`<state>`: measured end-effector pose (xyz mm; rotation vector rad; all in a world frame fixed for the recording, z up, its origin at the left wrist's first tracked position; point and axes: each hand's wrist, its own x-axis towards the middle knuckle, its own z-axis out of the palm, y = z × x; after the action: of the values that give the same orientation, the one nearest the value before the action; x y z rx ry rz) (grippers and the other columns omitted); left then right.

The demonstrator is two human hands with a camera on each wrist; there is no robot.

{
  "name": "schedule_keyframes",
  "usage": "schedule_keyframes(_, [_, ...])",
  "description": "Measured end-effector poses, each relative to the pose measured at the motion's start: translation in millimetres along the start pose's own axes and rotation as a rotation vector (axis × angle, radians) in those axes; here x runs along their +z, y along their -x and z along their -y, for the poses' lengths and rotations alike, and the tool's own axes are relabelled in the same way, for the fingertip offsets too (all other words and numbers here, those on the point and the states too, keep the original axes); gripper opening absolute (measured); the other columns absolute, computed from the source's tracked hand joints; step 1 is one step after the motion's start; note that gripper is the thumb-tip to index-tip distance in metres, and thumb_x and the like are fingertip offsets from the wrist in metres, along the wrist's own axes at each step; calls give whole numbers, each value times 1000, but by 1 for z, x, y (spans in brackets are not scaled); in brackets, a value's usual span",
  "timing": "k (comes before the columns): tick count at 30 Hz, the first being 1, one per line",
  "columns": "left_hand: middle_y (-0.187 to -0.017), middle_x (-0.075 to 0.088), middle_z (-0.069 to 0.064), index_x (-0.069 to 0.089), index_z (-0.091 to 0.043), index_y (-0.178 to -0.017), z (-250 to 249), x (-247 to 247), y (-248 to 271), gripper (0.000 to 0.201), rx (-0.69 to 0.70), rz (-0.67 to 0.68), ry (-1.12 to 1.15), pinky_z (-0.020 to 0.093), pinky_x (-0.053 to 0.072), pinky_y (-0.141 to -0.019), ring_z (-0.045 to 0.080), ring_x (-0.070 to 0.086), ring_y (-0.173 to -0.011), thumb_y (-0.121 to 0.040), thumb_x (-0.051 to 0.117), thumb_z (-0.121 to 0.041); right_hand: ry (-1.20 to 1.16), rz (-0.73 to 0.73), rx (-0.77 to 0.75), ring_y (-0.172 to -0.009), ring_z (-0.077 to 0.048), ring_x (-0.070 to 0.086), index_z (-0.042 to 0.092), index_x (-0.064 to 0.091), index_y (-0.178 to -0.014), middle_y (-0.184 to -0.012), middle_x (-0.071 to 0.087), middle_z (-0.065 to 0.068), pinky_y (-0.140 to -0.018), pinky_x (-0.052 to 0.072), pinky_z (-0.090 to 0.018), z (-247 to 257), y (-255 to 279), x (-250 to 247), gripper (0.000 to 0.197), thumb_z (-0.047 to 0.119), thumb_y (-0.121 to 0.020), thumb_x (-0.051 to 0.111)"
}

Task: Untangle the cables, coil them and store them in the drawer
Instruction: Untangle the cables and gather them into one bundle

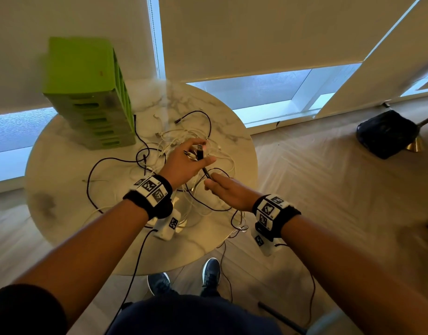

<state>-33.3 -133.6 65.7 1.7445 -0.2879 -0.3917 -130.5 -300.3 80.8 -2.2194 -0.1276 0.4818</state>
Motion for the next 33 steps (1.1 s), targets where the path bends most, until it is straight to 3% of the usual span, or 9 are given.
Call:
schedule_keyframes(4, [-111,65,4,53,-29,-125,-1,-11,-1,62,-47,-60,64,27,53,-65,10,63,-77,-76,90,-40,51,-155,-38,-68,2,51,12,53,-96,-75,52,15,-66,38,-21,3,-11,13,29,30,-110,35])
schedule_keyframes(7, [-120,60,-11,45,-29,-138,-4,-21,-5,71,-209,-66,-20,28,47,-91,9,59,-110,-82,72,-65,30,-337,-47,-67,3,52,16,51,-93,-72,51,14,-63,36,-15,6,-26,11,27,30,-109,36])
schedule_keyframes(10, [-129,61,-9,62,-23,-132,-3,-30,-9,63,-181,133,-113,28,39,-105,11,54,-126,-96,46,-72,31,-351,-29,-67,-1,50,20,50,-91,-72,51,13,-65,36,-21,15,-42,10,27,33,-109,35])
schedule_keyframes(13, [-120,68,-1,71,-11,-119,-4,-36,-7,47,-71,209,-90,9,42,-88,5,60,-109,-108,42,-46,61,-220,3,-69,-10,54,19,50,-95,-75,55,13,-66,40,-28,26,-53,25,26,32,-109,34])
schedule_keyframes(17, [-108,71,12,70,-15,-91,2,-46,-9,40,-12,144,-164,28,46,-85,20,65,-101,-110,42,-37,-114,-178,14,-63,-14,46,26,41,-87,-73,52,4,-63,39,-32,34,-62,52,24,35,-108,37])
schedule_keyframes(21, [-86,73,-8,63,-20,-95,1,-62,-9,41,-82,58,49,14,40,-96,1,67,-98,-112,32,-40,-198,-5,8,-74,-14,56,25,46,-98,-81,60,-1,-76,50,-38,26,-64,61,21,42,-107,39])
schedule_keyframes(24, [-62,45,-1,50,-16,-92,-6,-83,-14,35,-143,48,386,46,59,-91,20,60,-64,-111,34,-41,-134,299,101,-71,-16,54,17,51,-100,-79,54,0,-73,49,-38,7,-63,52,18,32,-106,45])
schedule_keyframes(29, [-66,25,-4,42,-19,-86,-6,-89,-16,32,-177,44,421,35,48,-60,12,27,-54,-111,36,-38,557,-41,324,-97,-37,64,13,45,-114,-105,65,-15,-79,43,-41,-23,-83,18,18,28,-106,40])
schedule_keyframes(33, [-65,28,-9,48,-23,-96,-13,-96,-20,18,-174,-70,373,22,27,-50,8,24,-53,-110,42,-33,275,489,298,-106,-25,55,15,52,-132,-107,60,2,-87,41,-32,-15,-91,18,41,21,-93,65])
